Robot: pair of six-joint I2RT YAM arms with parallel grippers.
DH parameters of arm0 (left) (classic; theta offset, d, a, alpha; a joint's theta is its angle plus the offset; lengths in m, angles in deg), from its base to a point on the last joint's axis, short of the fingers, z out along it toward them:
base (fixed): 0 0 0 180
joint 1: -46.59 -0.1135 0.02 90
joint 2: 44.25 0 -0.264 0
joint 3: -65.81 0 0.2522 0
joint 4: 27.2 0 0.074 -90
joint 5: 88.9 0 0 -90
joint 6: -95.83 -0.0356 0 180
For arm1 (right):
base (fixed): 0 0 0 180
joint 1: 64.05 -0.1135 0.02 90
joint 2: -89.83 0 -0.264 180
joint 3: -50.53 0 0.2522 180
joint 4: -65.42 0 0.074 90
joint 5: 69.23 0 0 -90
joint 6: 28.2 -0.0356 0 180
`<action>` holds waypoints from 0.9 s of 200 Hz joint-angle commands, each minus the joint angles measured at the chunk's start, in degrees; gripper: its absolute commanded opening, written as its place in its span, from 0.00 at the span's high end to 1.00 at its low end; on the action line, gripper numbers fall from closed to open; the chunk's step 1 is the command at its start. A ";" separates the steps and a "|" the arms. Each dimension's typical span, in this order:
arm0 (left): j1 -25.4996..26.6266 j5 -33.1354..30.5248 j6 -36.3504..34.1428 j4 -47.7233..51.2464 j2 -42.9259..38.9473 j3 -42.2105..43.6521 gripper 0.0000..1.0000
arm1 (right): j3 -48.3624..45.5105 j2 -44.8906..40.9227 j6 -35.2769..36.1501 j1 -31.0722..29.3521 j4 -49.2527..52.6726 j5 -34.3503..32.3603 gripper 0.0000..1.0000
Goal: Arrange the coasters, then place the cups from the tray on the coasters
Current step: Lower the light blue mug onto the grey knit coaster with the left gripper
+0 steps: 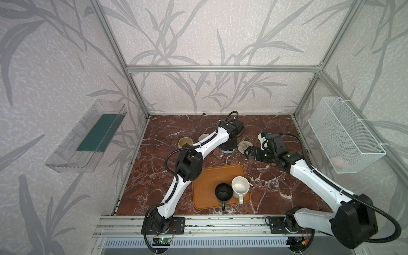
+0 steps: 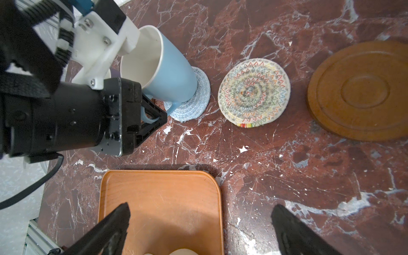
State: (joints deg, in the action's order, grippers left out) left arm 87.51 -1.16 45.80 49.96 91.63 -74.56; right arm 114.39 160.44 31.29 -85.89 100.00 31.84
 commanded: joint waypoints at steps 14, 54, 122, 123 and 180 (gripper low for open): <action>-0.64 -2.39 0.22 -1.96 -1.73 -0.14 1.00 | -0.54 -1.79 0.18 0.66 -0.43 0.63 0.01; -0.67 -0.28 1.14 -1.09 -1.67 0.71 1.00 | -0.38 -1.88 -0.13 0.84 -0.61 0.93 0.01; -0.59 0.44 1.87 -2.05 -3.06 3.66 0.96 | -0.54 -1.71 -0.08 0.93 -0.76 1.14 0.01; -0.59 0.47 1.87 -2.05 -3.07 3.65 0.96 | -0.54 -1.66 -0.08 0.93 -0.73 1.19 0.01; -0.16 -1.09 1.76 -1.37 -4.57 3.20 0.93 | -0.62 -1.11 -0.74 0.93 -1.42 1.76 0.01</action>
State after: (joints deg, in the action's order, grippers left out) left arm 87.06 -0.79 46.74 47.44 90.49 -71.63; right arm 114.24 159.89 31.19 -85.30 99.93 32.62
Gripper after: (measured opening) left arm 0.142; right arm 0.992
